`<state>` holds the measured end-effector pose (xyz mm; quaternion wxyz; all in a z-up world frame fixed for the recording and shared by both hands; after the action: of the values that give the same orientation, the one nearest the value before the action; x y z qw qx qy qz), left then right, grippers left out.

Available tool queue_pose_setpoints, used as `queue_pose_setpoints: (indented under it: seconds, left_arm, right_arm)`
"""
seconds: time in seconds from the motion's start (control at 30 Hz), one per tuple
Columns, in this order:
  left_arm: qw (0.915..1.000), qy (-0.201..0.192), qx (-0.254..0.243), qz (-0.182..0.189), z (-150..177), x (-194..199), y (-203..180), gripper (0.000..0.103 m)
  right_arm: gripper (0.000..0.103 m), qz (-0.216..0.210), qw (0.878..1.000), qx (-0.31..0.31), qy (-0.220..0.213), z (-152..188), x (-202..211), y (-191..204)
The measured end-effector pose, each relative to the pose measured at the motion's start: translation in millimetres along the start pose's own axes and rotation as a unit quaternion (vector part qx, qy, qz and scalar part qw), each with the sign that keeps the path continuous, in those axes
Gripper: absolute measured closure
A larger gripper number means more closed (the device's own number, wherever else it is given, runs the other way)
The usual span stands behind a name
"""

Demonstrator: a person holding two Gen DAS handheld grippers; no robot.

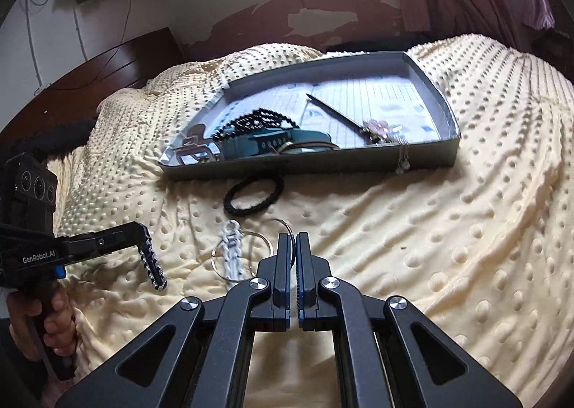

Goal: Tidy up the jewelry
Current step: 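Grasp the silver ring with the right gripper while the left gripper grasps the small black clip, then carry the ring and clip into the grey tray and open both grippers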

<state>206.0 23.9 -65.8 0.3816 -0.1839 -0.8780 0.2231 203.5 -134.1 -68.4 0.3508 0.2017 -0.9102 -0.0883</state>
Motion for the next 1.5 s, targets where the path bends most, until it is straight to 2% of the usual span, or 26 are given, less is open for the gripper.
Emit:
queue_pose_setpoints:
  seconds: [0.37, 0.5, 0.73, 0.77, 0.87, 1.03, 1.07, 1.13, 1.2, 1.37, 1.5]
  left_arm:
    - [0.9979, -0.056, 0.031, 0.003, -17, 26, 12, 0.088]
    - [0.9972, -0.062, 0.043, 0.001, -19, 28, 17, 0.088]
    - [0.9981, -0.027, 0.050, -0.021, -10, 10, 24, 0.088]
    - [0.9982, -0.021, 0.051, -0.025, -9, 7, 24, 0.088]
    - [0.9981, -0.011, 0.051, -0.032, -7, 1, 26, 0.088]
    - [0.9983, -0.008, 0.045, -0.034, -6, -4, 25, 0.088]
    - [0.9984, -0.008, 0.045, -0.034, -6, -4, 25, 0.088]
    - [0.9984, -0.008, 0.045, -0.033, -6, -4, 25, 0.088]
    - [0.9984, -0.009, 0.046, -0.032, -6, -4, 25, 0.088]
    - [0.9983, -0.012, 0.048, -0.030, -7, -2, 25, 0.088]
    - [0.9981, -0.028, 0.051, -0.021, -10, 5, 25, 0.088]
  right_arm:
    - [0.101, 0.000, 0.998, 0.046, -0.037, -31, 19, 37]
    - [0.101, 0.014, 0.999, 0.043, -0.025, -37, 17, 39]
    - [0.100, 0.049, 0.998, -0.002, 0.035, -12, -6, 12]
    - [0.097, 0.056, 0.998, -0.009, 0.038, -8, -7, 7]
    - [0.075, 0.055, 0.997, -0.035, 0.050, 0, -12, -4]
    - [0.074, 0.041, 0.997, -0.037, 0.057, 3, -21, -6]
    - [0.074, 0.042, 0.996, -0.035, 0.065, 4, -25, -7]
    - [0.082, 0.046, 0.996, -0.032, 0.072, 5, -31, -5]
    - [0.097, 0.048, 0.996, -0.032, 0.074, 7, -33, -5]
    - [0.100, 0.047, 0.997, -0.027, 0.062, 7, -28, -2]
    - [0.100, 0.061, 0.998, -0.001, 0.034, 0, -16, 5]
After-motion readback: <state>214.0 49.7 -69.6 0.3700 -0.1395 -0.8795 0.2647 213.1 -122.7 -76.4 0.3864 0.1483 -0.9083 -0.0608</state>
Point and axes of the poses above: each gripper's, at about its wrist camera, not at the fingertips, and x roughly against the way its jaws point, y to its left, z to its underside, the point moved 4 cm from there along -x, roughly the way its jaws point, and after that the axes turned 6 degrees about -z, right-handed, at the moved point
